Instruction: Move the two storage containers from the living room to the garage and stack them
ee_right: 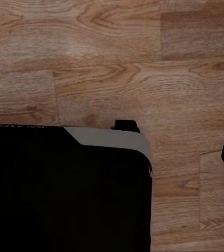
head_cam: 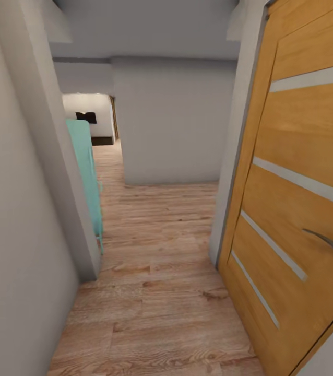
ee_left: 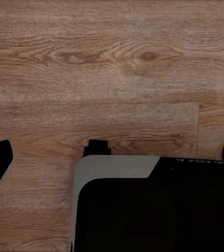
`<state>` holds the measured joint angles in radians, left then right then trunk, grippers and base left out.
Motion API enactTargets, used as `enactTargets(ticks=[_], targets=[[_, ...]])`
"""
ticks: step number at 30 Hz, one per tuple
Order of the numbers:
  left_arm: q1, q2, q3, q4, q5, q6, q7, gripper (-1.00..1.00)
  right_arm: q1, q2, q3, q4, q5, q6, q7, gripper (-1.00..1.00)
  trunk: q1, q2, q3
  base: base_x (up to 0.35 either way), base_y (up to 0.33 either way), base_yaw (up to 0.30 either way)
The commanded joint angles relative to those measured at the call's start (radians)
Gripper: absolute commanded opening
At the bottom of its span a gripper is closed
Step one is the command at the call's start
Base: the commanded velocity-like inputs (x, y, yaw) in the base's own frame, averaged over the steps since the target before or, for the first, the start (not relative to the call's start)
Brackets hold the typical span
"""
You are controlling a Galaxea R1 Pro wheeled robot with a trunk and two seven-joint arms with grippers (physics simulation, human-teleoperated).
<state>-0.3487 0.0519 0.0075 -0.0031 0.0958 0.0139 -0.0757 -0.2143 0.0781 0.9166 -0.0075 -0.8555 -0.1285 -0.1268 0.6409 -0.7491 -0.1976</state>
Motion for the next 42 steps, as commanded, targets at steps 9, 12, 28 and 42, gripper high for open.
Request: enactTargets(ticks=[9,12,28,42], targets=[[-0.001,0.0,0.0,0.0,0.01,0.003,-0.005,1.0,0.0,0.0,0.008,0.0,-0.009,-0.002,-0.004,1.0,0.001,-0.001,-0.001,0.322,0.0,0.004],[-0.001,0.0,0.0,0.0,0.01,0.003,-0.005,1.0,0.0,0.001,0.008,0.0,-0.01,-0.002,-0.004,1.0,0.001,-0.001,-0.001,0.322,0.0,0.0],[0.005,-0.001,0.0,0.001,0.008,-0.001,-0.013,1.0,0.0,0.001,0.007,0.0,-0.011,-0.002,-0.004,1.0,0.001,-0.001,-0.001,0.322,0.0,0.0],[0.037,0.001,0.0,0.001,0.005,-0.005,-0.013,1.0,0.0,0.001,0.007,0.0,-0.011,0.0,-0.009,1.0,0.001,-0.001,-0.001,0.322,0.0,0.022]])
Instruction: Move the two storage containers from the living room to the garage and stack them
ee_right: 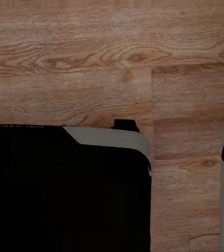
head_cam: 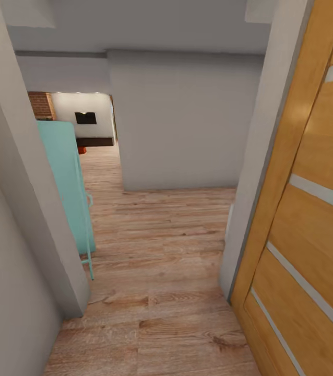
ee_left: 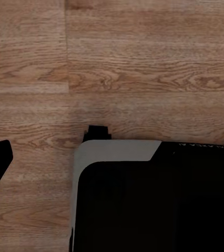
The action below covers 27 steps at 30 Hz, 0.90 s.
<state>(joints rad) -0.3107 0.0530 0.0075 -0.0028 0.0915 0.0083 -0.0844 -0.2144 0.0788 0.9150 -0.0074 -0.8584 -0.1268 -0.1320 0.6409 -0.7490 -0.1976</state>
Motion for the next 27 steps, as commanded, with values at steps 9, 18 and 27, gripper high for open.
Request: enactTargets(ticks=[9,18,27], targets=[[-0.001,0.001,0.0,0.0,0.01,0.001,-0.005,1.0,0.0,-0.001,0.009,0.0,-0.007,-0.004,-0.007,1.0,0.001,-0.001,-0.001,0.322,0.0,0.104],[-0.001,0.001,0.0,0.0,0.008,0.001,-0.005,1.0,0.0,-0.001,0.009,0.0,-0.007,-0.004,-0.007,1.0,0.001,-0.001,-0.001,0.322,0.0,0.003],[-0.001,0.001,0.0,0.0,0.009,0.001,-0.005,1.0,0.0,-0.001,0.008,0.0,-0.008,-0.004,-0.008,1.0,0.001,-0.001,-0.001,0.322,0.0,0.154]])
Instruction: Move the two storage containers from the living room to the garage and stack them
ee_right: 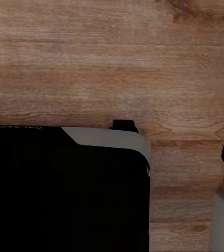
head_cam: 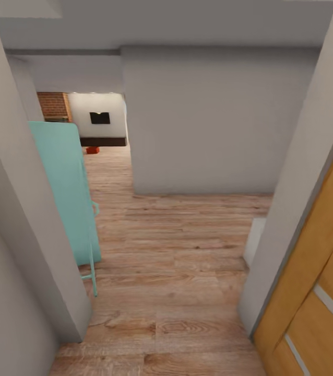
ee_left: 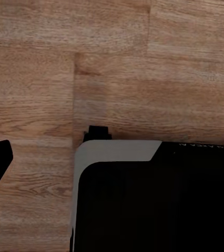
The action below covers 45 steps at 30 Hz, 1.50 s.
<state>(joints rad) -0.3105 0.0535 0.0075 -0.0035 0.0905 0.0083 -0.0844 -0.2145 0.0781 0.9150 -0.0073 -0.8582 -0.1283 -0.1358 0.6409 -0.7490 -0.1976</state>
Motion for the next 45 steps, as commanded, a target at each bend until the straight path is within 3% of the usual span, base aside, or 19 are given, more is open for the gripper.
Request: enactTargets(ticks=[1,8,45], targets=[[-0.001,0.0,0.0,0.0,0.01,0.001,-0.005,1.0,0.0,0.0,0.008,0.0,-0.008,-0.002,-0.004,1.0,0.001,-0.001,-0.001,0.322,0.0,0.26],[-0.001,0.0,0.0,0.0,0.009,0.001,-0.005,1.0,0.0,-0.001,0.008,0.0,-0.008,-0.002,-0.004,1.0,0.001,-0.001,-0.001,0.322,0.0,0.149],[-0.001,0.0,0.0,0.0,0.01,0.001,-0.005,1.0,0.0,0.0,0.007,0.0,-0.008,-0.002,-0.003,1.0,0.001,-0.001,-0.001,0.322,0.0,0.002]])
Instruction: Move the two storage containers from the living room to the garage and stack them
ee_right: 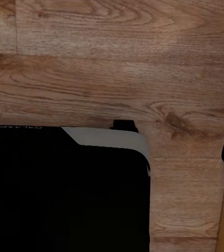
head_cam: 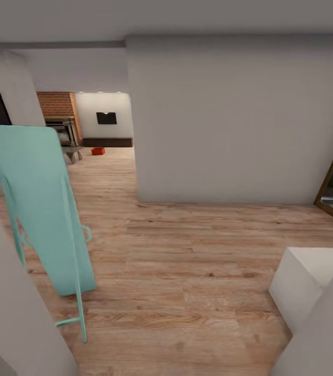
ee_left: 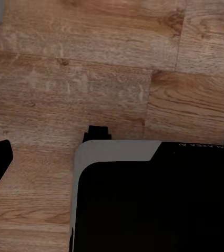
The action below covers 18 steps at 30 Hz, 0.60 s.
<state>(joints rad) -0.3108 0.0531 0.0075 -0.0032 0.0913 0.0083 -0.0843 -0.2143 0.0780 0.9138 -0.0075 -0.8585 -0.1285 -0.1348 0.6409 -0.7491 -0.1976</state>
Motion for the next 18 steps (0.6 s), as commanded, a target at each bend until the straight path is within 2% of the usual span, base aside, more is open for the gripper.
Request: enactTargets(ticks=[1,18], targets=[[-0.001,0.0,0.0,0.0,0.009,0.001,-0.005,1.0,0.0,0.0,0.009,0.0,-0.008,-0.002,-0.004,1.0,0.001,-0.001,-0.001,0.322,0.0,0.0],[-0.001,-0.001,0.0,0.0,0.008,0.001,-0.005,1.0,0.0,0.0,0.009,0.0,-0.008,-0.002,-0.005,1.0,0.001,-0.001,-0.001,0.322,0.0,0.0]])
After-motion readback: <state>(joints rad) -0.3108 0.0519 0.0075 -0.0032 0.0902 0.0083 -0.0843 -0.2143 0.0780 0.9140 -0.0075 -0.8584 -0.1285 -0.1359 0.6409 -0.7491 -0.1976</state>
